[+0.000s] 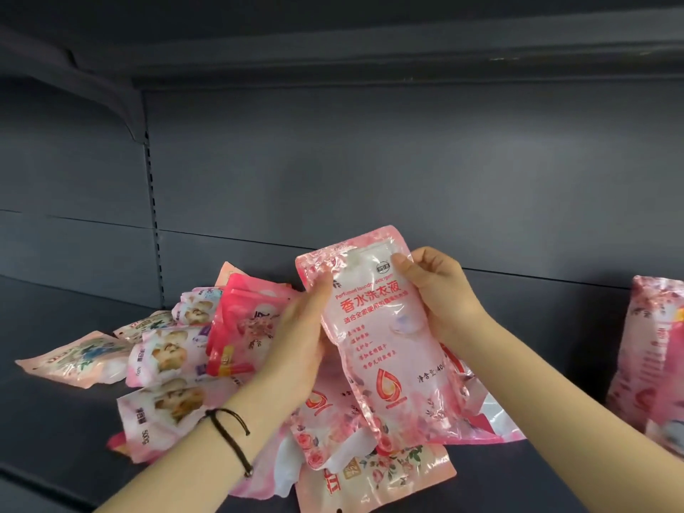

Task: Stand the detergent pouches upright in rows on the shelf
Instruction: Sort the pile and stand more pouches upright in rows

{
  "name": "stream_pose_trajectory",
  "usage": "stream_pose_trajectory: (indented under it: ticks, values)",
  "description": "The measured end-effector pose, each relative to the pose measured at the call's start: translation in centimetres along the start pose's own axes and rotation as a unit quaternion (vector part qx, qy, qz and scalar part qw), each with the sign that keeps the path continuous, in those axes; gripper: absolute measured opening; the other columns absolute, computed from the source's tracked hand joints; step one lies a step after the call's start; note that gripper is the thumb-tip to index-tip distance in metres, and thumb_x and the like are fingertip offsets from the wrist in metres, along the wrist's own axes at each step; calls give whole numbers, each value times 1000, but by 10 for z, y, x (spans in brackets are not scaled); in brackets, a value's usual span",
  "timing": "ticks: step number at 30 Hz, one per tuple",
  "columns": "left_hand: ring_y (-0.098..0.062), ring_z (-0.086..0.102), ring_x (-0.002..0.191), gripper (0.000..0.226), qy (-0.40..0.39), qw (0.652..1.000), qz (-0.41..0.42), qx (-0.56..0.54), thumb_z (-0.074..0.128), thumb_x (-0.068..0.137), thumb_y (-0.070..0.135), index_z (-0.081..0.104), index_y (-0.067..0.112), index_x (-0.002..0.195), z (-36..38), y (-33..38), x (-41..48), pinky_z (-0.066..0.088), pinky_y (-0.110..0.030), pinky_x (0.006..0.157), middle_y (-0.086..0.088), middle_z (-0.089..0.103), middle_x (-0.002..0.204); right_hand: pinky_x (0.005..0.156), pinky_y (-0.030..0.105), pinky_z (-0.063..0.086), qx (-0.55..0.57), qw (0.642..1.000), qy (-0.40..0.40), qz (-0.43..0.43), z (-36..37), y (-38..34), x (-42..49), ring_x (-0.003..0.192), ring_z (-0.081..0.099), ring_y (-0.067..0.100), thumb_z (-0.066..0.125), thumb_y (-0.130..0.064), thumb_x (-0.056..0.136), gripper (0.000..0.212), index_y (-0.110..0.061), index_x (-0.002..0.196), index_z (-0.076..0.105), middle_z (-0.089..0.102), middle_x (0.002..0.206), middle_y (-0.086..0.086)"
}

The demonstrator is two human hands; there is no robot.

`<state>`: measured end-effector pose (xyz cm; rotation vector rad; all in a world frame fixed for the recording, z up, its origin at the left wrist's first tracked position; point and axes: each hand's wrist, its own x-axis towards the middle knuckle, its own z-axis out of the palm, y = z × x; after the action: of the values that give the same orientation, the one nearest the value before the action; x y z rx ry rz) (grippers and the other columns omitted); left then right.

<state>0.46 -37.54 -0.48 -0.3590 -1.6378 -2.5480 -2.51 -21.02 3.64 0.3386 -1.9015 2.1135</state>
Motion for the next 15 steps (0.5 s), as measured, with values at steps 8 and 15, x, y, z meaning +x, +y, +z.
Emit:
stream_pose_trajectory:
  ticks: [8, 15]
  values:
    - [-10, 71, 91, 33, -12, 999, 26, 34, 54, 82, 54, 74, 28, 86, 19, -18, -21, 56, -24, 74, 7, 75, 95, 83, 49, 56, -21, 995, 35, 96, -28, 6, -50, 88, 71, 34, 65, -40, 87, 38, -5, 100, 67, 74, 94, 13]
    - [-17, 72, 90, 42, -88, 993, 49, 60, 50, 87, 54, 72, 18, 94, 61, -21, -39, 59, -27, 69, -4, 75, 96, 75, 31, 59, 14, 998, 44, 48, -69, -2, -107, 95, 71, 24, 58, -54, 80, 47, -12, 90, 77, 74, 102, 10]
